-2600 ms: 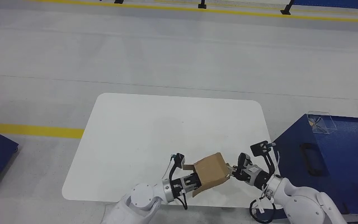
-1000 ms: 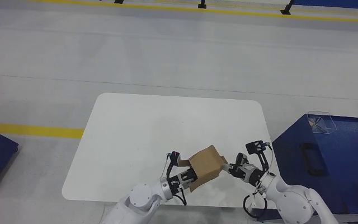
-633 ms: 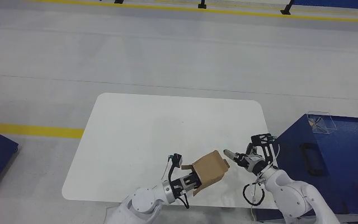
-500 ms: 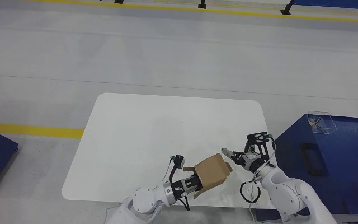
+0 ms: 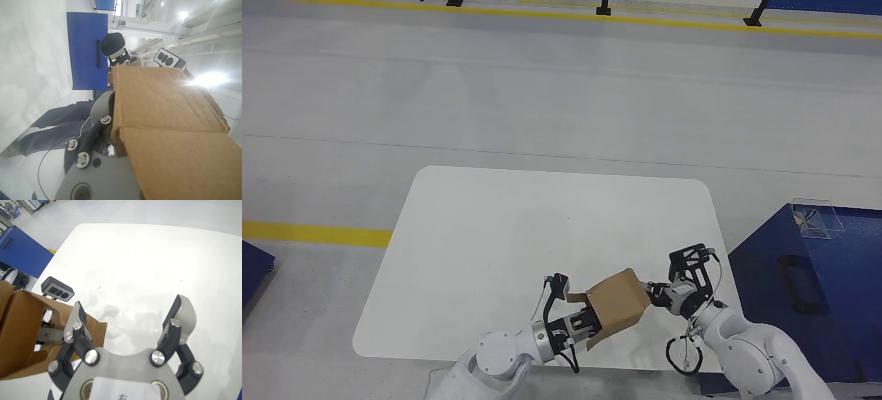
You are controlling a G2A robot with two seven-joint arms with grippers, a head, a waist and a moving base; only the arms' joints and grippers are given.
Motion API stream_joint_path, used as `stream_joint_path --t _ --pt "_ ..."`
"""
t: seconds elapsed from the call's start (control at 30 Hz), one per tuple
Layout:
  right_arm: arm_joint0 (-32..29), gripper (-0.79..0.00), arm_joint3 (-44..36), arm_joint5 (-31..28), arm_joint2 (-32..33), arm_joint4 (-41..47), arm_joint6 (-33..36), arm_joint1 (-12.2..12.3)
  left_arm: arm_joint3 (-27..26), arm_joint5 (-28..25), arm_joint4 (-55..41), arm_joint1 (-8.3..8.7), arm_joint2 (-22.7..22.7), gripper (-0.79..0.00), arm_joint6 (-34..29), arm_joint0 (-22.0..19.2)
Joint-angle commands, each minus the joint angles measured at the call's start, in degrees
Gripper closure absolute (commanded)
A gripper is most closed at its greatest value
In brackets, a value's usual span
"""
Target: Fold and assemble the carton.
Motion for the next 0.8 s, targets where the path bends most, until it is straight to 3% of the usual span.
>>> stream_joint_path --t 0.0,0.33,0.77 --pt "-0.6 -0.785 -0.7 -0.3 0.2 0.4 0.2 0.0 0.1 0.3 -0.4 -0.05 0.0 0.0 -0.1 -0.1" --pt "-0.5 -0.785 -1.1 1.2 -3.7 -2.7 -1.4 -0.6 0.2 0.5 -1.2 -0.21 0.1 0.0 -0.1 -0.2" --pt "-1.1 -0.785 -1.8 2.1 -2.1 -0.8 -1.9 -1.0 0.6 0.7 -2.5 -0.32 -0.1 0.0 0.2 0.1"
